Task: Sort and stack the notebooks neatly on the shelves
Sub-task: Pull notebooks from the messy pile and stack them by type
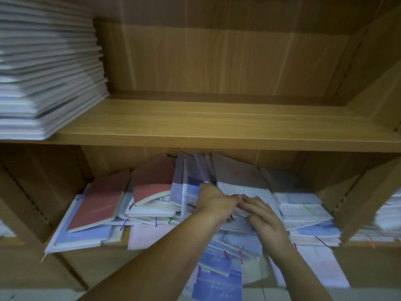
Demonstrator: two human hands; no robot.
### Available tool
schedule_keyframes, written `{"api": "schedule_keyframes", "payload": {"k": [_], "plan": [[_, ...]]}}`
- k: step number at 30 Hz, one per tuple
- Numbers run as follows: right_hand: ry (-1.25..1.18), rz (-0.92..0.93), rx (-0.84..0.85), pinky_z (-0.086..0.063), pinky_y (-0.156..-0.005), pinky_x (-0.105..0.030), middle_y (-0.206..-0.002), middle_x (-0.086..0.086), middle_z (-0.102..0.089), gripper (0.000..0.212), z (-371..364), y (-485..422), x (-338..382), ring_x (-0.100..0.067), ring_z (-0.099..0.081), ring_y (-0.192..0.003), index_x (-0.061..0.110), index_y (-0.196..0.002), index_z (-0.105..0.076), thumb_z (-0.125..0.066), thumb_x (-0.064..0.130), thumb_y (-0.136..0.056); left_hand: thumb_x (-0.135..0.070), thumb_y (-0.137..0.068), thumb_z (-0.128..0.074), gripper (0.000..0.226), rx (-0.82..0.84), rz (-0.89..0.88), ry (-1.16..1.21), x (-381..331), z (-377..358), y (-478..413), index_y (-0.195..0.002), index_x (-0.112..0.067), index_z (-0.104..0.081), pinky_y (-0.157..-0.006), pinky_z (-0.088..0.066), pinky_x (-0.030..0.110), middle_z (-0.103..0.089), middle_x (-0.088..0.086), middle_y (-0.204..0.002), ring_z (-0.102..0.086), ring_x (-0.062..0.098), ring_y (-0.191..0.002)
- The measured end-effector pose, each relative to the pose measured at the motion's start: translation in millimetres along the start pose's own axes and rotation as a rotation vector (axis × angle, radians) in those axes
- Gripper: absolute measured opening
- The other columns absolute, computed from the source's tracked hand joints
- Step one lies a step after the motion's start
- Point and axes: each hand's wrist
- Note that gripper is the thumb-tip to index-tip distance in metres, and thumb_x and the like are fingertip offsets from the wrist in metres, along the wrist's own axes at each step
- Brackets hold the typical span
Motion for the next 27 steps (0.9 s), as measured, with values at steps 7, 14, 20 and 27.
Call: {"api": "schedule_keyframes", "payload": {"k": [7,14,20,27], "plan": [[-0.365,-0.291,-0.277,-0.052,-0.083,-0.032,-0.102,0.003,-0.075,0.016,19.0,11.3,28.2,-0.019,-0.07,-0.1,0.012,-0.105,-0.069,-0.065,0.002,-0.094,-0.019,-0.091,-0.072,0.072,-0.019,-0.055,0.109,3.9,5.9,9.3,-0.147,-0.006,-0.028,-0.086,-0.041,0.025,-0.049,0.008,-0.138,-0.05,0.021,-0.105],[-0.513,-0.694,-0.104,-0.059,-0.077,-0.038,-0.114,0.001,-0.07,0.055,16.9,52.3,17.1,-0.021,-0.07,-0.089,0.026,-0.131,-0.061,-0.08,0.046,-0.083,-0.018,-0.089,-0.074,0.082,0.01,-0.113,0.24,46.0,65.1,68.1,-0.156,-0.019,-0.028,-0.087,-0.05,0.028,-0.056,-0.004,-0.13,-0.061,0.017,-0.103],[-0.779,-0.652,0.029,-0.055,-0.097,-0.055,-0.119,-0.01,-0.074,0.044,12.8,71.4,48.0,-0.034,-0.072,-0.106,0.018,-0.132,-0.058,-0.073,0.025,-0.091,-0.001,-0.083,-0.08,0.048,0.261,-0.016,0.278,74.6,105.2,93.9,-0.119,-0.025,-0.059,-0.091,-0.059,0.038,-0.077,-0.002,-0.112,-0.074,0.02,-0.1],[-0.649,-0.555,0.127,-0.056,-0.095,-0.055,-0.119,-0.006,-0.074,0.038,9.7,105.8,95.5,-0.032,-0.073,-0.106,0.024,-0.133,-0.06,-0.068,0.017,-0.096,0.005,-0.066,-0.073,0.077,0.577,-0.077,0.194,89.8,139.3,147.7,-0.133,-0.027,-0.056,-0.101,-0.055,0.047,-0.074,0.001,-0.122,-0.07,0.024,-0.114]]}}
Point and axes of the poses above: each hand's wrist, its own y-axis away from the middle knuckle, its own z-axis out of the back of the hand, x = y × z
